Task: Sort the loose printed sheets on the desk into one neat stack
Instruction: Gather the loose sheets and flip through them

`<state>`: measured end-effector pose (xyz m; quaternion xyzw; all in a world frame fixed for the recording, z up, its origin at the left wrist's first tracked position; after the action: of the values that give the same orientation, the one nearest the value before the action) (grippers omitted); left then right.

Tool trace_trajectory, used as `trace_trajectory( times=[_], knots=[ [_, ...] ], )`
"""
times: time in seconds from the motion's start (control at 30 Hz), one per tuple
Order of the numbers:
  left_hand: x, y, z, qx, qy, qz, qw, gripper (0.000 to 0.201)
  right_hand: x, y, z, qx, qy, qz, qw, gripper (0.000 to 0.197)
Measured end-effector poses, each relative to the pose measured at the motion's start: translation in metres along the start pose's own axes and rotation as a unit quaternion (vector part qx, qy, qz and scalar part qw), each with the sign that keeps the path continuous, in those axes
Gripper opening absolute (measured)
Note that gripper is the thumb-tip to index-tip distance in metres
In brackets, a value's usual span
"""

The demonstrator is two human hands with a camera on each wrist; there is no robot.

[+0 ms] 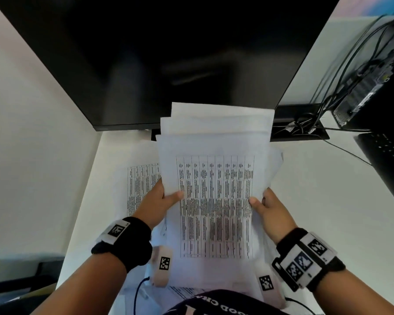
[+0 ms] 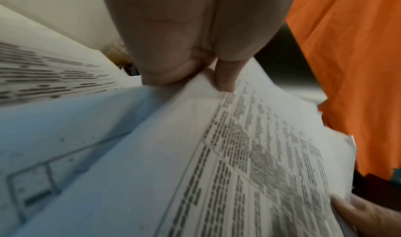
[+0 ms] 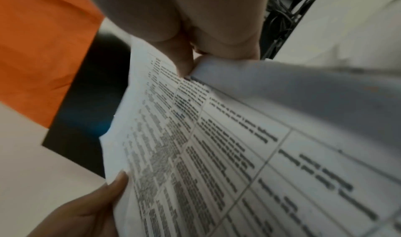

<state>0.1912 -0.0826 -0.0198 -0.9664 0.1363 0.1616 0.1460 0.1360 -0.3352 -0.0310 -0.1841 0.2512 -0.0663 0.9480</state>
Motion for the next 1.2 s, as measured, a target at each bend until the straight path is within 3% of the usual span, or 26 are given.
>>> trace_trajectory(
  times=[0.13,0.27,0.33,0.43,0.67,0.9,1.2],
  knots=[
    [-0.004,-0.003,-0.023,-0.005,0.074,-0.082,0.994,0.041,-0.007,-0.004,0.033,0.085,-0.082,-0.036,0.992,0.037],
    [-0.018,-0.009,-0.058,0.001,0.182,-0.196,0.964,0.040,-0.028,-0.018,0.080,0.074,-0.217,-0.104,0.968,0.031],
    [-0.029,-0.009,-0.079,-0.002,0.234,-0.208,0.950,0.038,-0.039,-0.025,0.096,0.080,-0.270,-0.128,0.951,0.030],
    [-0.041,-0.009,-0.092,-0.016,0.262,-0.199,0.944,0.048,-0.051,-0.029,0.103,0.109,-0.300,-0.124,0.940,0.036],
    [-0.059,0.000,-0.096,-0.052,0.254,-0.189,0.947,0.039,-0.059,-0.021,0.096,0.088,-0.279,-0.102,0.951,0.028],
    [-0.070,0.011,-0.104,-0.069,0.296,-0.260,0.916,0.030,-0.061,-0.023,0.099,0.148,-0.282,-0.150,0.936,0.026],
    [-0.052,0.019,-0.050,-0.053,0.156,-0.220,0.961,0.022,-0.032,-0.007,0.066,0.100,-0.185,-0.087,0.974,0.023]
  ],
)
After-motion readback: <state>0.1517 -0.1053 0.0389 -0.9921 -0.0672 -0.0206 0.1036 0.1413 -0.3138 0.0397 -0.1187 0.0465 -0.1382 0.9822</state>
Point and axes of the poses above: each hand's wrist, its own x-axis towards the middle knuckle, its own y-axis out of the palm, z = x × y, the point moved 4 cm from there along x, towards the middle knuckle, and after that the axes turned 3 degrees about y, right-handed, at the moved point
